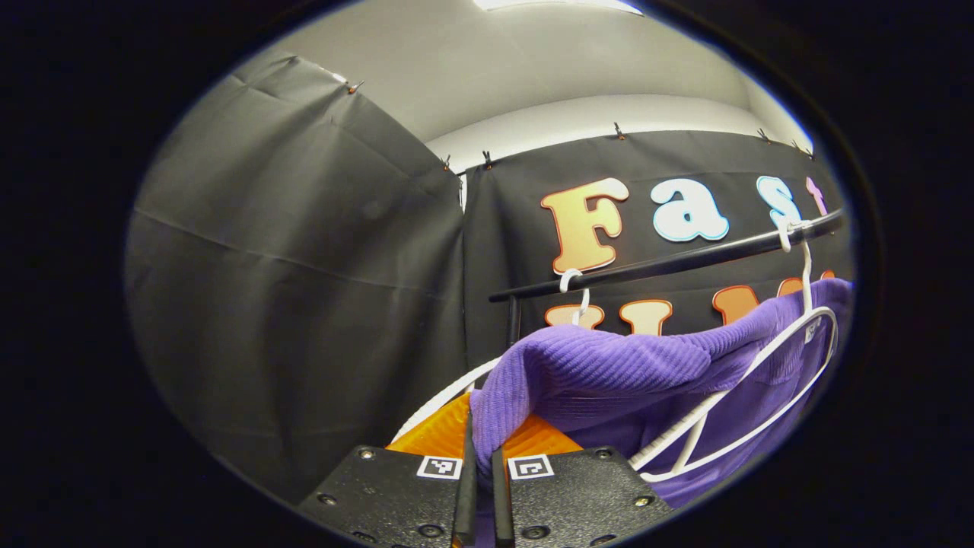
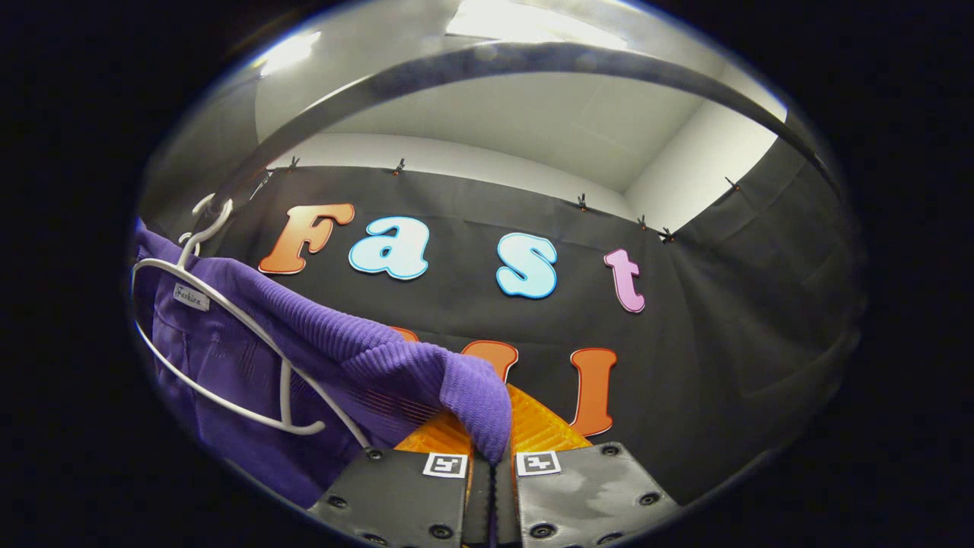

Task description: Grasp the clothes on the hanger with both hands and then place them into the laundry hamper below.

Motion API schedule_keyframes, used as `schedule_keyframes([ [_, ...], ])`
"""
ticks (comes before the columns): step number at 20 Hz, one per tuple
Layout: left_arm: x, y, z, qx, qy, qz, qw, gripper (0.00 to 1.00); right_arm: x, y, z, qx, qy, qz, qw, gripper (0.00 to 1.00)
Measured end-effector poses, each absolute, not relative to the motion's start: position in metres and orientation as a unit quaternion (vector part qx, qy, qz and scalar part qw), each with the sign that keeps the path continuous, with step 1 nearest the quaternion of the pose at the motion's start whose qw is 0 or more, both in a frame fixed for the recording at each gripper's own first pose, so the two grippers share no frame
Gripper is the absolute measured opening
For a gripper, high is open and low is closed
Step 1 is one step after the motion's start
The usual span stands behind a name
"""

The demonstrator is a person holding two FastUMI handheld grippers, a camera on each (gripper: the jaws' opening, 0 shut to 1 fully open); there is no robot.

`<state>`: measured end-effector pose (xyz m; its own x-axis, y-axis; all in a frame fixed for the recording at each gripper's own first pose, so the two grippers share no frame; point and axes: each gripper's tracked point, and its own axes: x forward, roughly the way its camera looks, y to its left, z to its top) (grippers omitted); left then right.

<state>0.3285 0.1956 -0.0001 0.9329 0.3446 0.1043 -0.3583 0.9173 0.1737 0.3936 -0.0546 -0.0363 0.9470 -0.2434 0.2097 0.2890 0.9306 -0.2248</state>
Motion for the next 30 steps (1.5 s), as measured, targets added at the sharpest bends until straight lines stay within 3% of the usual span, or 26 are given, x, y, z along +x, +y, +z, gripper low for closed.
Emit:
schedule_keyframes([
  [1,0.335,0.197,-0.006,0.09,-0.03,0.175,0.98,0.08,0.4,-0.057,-0.042,-0.123,-0.083,-0.136,0.98,0.05],
  [3,0.343,0.196,-0.025,0.08,-0.004,0.165,0.983,0.09,0.414,-0.065,-0.054,-0.113,-0.07,-0.136,0.982,0.1],
  [4,0.345,0.195,-0.034,0.071,0.005,0.161,0.984,0.09,0.419,-0.068,-0.059,-0.107,-0.064,-0.138,0.983,0.05],
  [7,0.344,0.197,-0.056,0.051,0.019,0.158,0.986,0.09,0.435,-0.071,-0.073,-0.081,-0.059,-0.129,0.987,0.14],
  [9,0.339,0.199,-0.072,0.049,0.029,0.159,0.986,0.09,0.443,-0.073,-0.082,-0.071,-0.057,-0.119,0.989,0.14],
  [14,0.315,0.207,-0.107,0.051,0.05,0.165,0.984,0.09,0.444,-0.075,-0.104,-0.063,-0.05,-0.109,0.991,0.05],
  [17,0.298,0.212,-0.115,0.067,0.055,0.171,0.982,0.09,0.435,-0.072,-0.115,-0.069,-0.041,-0.104,0.991,0.05],
  [18,0.29,0.213,-0.117,0.069,0.057,0.172,0.981,0.11,0.43,-0.072,-0.117,-0.072,-0.039,-0.101,0.991,0.1],
  [19,0.283,0.213,-0.12,0.07,0.058,0.172,0.981,0.09,0.425,-0.072,-0.119,-0.075,-0.038,-0.099,0.992,0.05],
  [20,0.278,0.214,-0.12,0.071,0.06,0.171,0.981,0.07,0.419,-0.073,-0.12,-0.08,-0.038,-0.097,0.991,0.1],
  [22,0.27,0.216,-0.122,0.079,0.063,0.172,0.98,0.11,0.404,-0.072,-0.12,-0.09,-0.035,-0.091,0.991,0.1],
  [24,0.253,0.219,-0.121,0.087,0.066,0.173,0.979,0.11,0.387,-0.073,-0.121,-0.095,-0.029,-0.084,0.992,0.1],
  [25,0.242,0.219,-0.122,0.088,0.069,0.176,0.978,0.11,0.377,-0.071,-0.122,-0.094,-0.026,-0.078,0.992,0.05],
  [26,0.232,0.221,-0.123,0.09,0.071,0.179,0.977,0.09,0.367,-0.068,-0.123,-0.093,-0.022,-0.071,0.993,0.1],
  [30,0.202,0.223,-0.13,0.106,0.087,0.187,0.973,0.09,0.335,-0.054,-0.127,-0.089,-0.003,-0.038,0.995,0.05],
])
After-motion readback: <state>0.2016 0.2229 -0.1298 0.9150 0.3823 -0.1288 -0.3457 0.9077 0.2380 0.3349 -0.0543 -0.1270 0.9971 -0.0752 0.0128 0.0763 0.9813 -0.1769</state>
